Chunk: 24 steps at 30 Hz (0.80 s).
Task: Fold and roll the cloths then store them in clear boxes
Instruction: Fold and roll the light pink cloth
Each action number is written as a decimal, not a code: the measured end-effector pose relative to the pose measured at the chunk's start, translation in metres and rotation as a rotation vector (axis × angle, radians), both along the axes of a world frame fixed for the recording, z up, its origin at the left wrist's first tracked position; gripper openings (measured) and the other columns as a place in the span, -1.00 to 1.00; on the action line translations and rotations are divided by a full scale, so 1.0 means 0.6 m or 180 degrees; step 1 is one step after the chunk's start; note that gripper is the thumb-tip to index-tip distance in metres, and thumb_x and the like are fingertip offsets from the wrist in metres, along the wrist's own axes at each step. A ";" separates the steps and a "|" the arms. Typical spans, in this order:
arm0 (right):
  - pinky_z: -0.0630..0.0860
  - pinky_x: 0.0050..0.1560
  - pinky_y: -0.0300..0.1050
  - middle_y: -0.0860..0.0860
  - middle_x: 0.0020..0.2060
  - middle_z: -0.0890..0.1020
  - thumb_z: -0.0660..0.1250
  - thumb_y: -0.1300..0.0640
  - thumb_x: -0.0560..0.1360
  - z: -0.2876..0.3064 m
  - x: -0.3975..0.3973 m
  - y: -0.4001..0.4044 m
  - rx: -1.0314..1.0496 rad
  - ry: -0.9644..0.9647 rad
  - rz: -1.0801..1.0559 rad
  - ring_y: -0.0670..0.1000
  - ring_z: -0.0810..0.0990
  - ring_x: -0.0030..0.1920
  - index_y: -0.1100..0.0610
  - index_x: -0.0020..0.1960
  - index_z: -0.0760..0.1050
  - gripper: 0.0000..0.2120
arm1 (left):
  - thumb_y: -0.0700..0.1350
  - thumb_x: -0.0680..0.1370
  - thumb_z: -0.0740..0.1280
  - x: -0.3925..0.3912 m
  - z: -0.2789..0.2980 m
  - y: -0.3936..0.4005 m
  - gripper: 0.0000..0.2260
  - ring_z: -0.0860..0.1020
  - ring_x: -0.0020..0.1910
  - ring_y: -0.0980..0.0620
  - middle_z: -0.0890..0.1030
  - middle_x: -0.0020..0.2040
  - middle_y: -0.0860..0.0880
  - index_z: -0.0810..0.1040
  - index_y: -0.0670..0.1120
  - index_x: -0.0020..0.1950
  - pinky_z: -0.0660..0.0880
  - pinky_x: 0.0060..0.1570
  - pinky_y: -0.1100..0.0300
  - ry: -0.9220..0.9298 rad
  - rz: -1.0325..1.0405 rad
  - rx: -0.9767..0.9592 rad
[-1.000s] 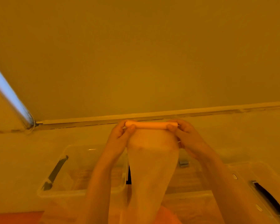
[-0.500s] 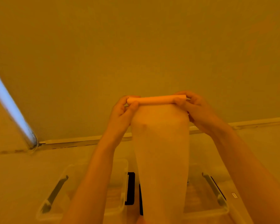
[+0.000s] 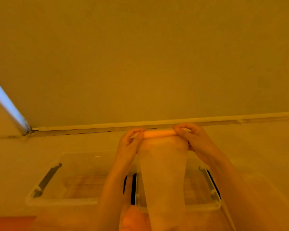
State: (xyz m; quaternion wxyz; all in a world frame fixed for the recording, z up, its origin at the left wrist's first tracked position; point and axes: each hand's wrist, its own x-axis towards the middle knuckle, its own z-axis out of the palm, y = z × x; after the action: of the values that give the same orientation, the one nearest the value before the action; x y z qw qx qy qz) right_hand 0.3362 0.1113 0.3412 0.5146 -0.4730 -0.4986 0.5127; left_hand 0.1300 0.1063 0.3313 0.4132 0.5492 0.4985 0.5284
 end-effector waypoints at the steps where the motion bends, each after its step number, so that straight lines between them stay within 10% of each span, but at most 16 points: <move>1: 0.58 -0.27 -0.12 0.05 -0.17 0.63 0.33 0.15 0.50 -0.013 0.007 -0.003 -0.0095 0.0062 0.0010 -0.01 0.61 -0.20 0.09 0.10 0.56 -0.82 | -0.07 0.58 0.26 0.005 -0.009 -0.004 -0.84 0.57 -0.27 0.31 0.56 -0.10 0.20 0.55 0.09 0.11 0.54 -0.25 0.26 -0.0044 -0.0023 -0.0124; 10: 0.58 -0.35 -0.10 0.10 -0.21 0.67 0.31 0.21 0.46 -0.144 0.068 -0.064 -0.0669 0.0655 0.0253 0.02 0.65 -0.27 0.10 0.00 0.60 -0.84 | -0.01 0.51 0.29 0.036 -0.119 -0.064 -0.82 0.58 -0.06 -0.28 0.62 -0.04 -0.20 0.61 0.03 0.05 0.55 -0.07 -0.20 -0.0008 -0.0435 -0.0464; 13: 0.56 -0.37 -0.16 0.08 -0.23 0.68 0.31 0.24 0.47 -0.158 0.085 -0.067 -0.0727 0.0668 0.0276 -0.01 0.64 -0.29 0.06 -0.04 0.62 -0.84 | -0.07 0.51 0.29 0.056 -0.134 -0.077 -0.82 0.62 -0.15 -0.06 0.65 -0.06 -0.11 0.61 0.04 0.07 0.57 -0.24 0.10 -0.0296 -0.0355 -0.0633; 24: 0.54 -0.42 -0.17 0.03 -0.24 0.65 0.38 0.19 0.44 -0.187 0.110 -0.065 -0.0936 0.0485 0.0135 -0.06 0.63 -0.32 0.03 -0.10 0.61 -0.92 | 0.07 0.57 0.22 0.112 -0.146 -0.099 -0.84 0.51 0.03 0.02 0.57 -0.09 0.26 0.61 0.20 -0.01 0.52 0.07 -0.19 -0.0133 0.0357 -0.0837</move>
State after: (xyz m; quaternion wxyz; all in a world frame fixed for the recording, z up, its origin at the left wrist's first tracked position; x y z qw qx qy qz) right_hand 0.4022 0.0722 0.2287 0.4653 -0.4923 -0.3876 0.6252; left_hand 0.1974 0.0466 0.2438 0.4618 0.4504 0.5846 0.4921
